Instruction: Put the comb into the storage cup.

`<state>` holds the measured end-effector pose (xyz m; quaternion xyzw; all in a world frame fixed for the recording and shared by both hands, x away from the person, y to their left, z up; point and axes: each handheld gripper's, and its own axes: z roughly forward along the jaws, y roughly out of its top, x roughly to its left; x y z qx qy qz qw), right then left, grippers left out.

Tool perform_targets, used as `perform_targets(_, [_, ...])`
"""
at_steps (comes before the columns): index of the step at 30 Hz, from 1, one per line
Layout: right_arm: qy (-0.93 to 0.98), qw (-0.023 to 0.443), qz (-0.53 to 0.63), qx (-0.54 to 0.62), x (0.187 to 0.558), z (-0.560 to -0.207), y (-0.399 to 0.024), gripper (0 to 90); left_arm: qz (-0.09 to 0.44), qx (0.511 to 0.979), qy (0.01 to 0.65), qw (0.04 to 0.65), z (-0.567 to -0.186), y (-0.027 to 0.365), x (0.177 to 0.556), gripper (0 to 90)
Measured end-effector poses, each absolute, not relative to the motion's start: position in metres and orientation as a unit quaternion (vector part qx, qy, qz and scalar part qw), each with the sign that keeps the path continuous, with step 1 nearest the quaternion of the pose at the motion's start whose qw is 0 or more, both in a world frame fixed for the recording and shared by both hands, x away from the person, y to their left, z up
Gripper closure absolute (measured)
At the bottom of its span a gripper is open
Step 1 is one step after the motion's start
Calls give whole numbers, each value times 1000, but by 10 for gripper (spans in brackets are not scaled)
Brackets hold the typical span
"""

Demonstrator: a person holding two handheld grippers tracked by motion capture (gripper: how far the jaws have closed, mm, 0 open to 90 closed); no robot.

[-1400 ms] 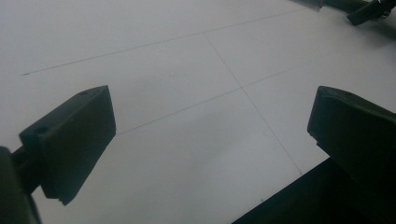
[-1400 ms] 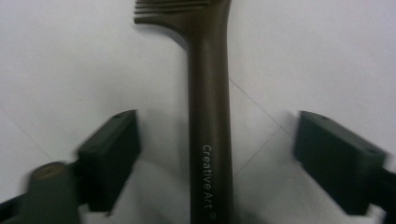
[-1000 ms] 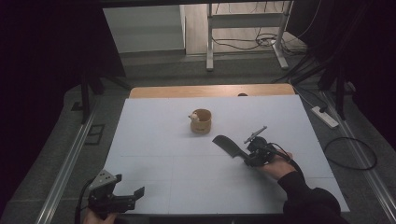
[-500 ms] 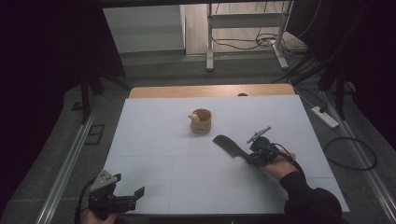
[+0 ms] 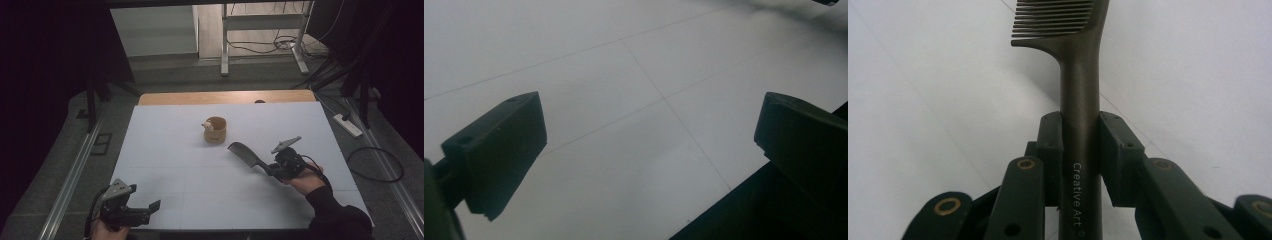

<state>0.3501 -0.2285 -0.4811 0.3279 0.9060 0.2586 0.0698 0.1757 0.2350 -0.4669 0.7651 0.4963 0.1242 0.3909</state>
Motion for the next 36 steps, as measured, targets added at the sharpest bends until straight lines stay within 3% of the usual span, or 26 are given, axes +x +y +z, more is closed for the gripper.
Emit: perform_targets(36, [890, 111, 329, 295, 304, -451, -260, 724, 95, 780, 430, 444, -451, 197, 242, 0])
